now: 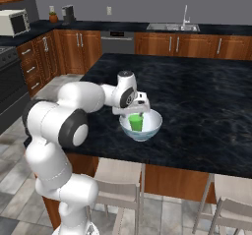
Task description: Place the cup inside the bowl on the dining table and move the bowl to any counter.
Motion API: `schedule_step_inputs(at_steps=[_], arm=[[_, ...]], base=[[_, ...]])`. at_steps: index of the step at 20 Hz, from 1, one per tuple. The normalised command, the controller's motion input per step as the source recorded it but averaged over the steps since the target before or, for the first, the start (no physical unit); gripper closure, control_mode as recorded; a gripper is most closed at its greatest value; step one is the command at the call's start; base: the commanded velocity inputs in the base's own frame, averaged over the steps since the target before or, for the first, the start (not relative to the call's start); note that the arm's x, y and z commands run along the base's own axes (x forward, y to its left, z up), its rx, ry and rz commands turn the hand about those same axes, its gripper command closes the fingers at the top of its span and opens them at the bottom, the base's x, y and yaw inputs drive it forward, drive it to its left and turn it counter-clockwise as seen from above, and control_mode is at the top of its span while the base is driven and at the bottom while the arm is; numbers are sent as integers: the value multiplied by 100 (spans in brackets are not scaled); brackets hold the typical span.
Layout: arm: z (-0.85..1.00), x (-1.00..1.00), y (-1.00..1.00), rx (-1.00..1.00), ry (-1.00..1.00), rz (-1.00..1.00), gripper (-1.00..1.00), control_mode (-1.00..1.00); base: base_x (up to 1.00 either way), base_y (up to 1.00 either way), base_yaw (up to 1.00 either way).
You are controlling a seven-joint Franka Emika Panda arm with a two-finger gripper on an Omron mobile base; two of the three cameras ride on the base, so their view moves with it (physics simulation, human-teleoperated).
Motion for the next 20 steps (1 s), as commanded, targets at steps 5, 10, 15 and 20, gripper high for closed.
schedule_step_inputs(at_steps=[5, 10, 15, 20], arm=[[31, -15, 0, 0, 0, 0, -100, -100], [24, -17, 1, 0, 0, 0, -100, -100], [16, -13, 24, 0, 0, 0, -100, -100], [2, 0, 45, -1, 0, -2, -100, -100]], base=[[0, 0, 0], [0, 0, 0], [0, 0, 0], [0, 0, 0]])
